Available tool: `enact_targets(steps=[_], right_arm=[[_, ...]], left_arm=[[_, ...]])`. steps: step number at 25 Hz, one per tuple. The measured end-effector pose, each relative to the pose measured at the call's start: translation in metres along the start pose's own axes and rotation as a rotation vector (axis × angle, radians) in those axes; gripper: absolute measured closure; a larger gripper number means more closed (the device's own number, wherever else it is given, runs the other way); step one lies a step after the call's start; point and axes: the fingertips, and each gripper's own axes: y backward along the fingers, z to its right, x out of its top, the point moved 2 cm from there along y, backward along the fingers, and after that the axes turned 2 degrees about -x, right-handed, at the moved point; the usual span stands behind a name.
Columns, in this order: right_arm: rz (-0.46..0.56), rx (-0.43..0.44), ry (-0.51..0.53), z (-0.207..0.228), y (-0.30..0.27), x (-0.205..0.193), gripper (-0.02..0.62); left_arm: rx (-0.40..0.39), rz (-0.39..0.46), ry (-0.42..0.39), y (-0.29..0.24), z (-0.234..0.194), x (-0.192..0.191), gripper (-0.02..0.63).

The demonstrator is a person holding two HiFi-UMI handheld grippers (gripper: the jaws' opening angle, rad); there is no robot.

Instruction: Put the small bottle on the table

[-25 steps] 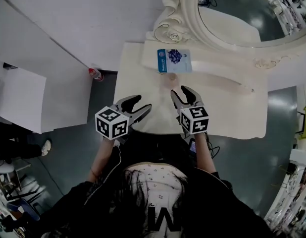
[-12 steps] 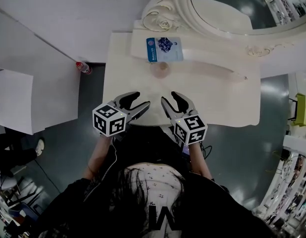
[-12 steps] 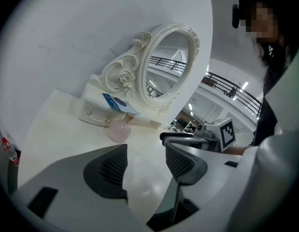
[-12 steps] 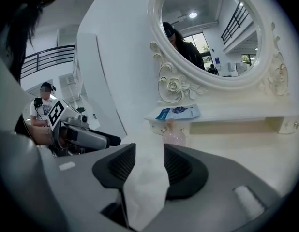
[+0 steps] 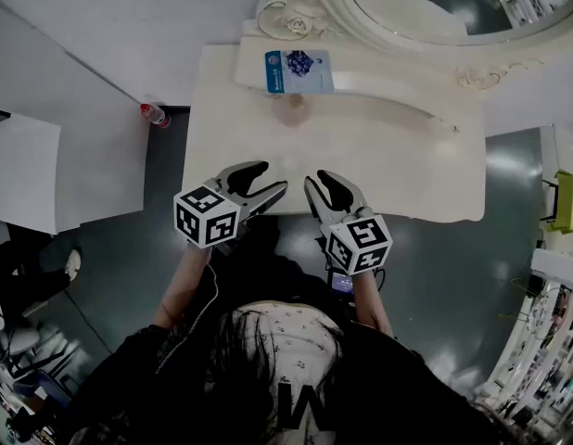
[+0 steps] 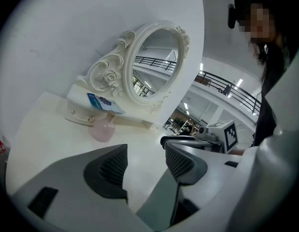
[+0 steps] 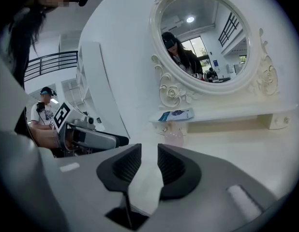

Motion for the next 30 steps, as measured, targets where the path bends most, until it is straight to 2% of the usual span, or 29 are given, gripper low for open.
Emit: enact_targets(steps=[6,11,19,24,30], right_arm=[[0.043,0.007,0.017,-0.015,0.053,-0.015,0.583],[0.072,0.007,0.024,-0.027,0.105,-0.035,0.586],[0.075,0.045,0.052,-0.062,0.185,-0.078,0.586],[0.084,0.082,0.057,-0.083,0.207,-0.095,0.586],[0.101,0.125,0.059,-0.105,0.218,-0.101,0.586]], left_arm=[[-0.011,0.017,-0.021,0.003,0.047,-0.023,0.359],[-0.023,0.044,-0.043,0.007,0.092,-0.047,0.359],[-0.020,0.122,-0.020,0.029,0.171,-0.099,0.373],[0.010,0.124,-0.036,0.047,0.198,-0.126,0.383],[0.051,0.127,-0.053,0.070,0.218,-0.141,0.430]])
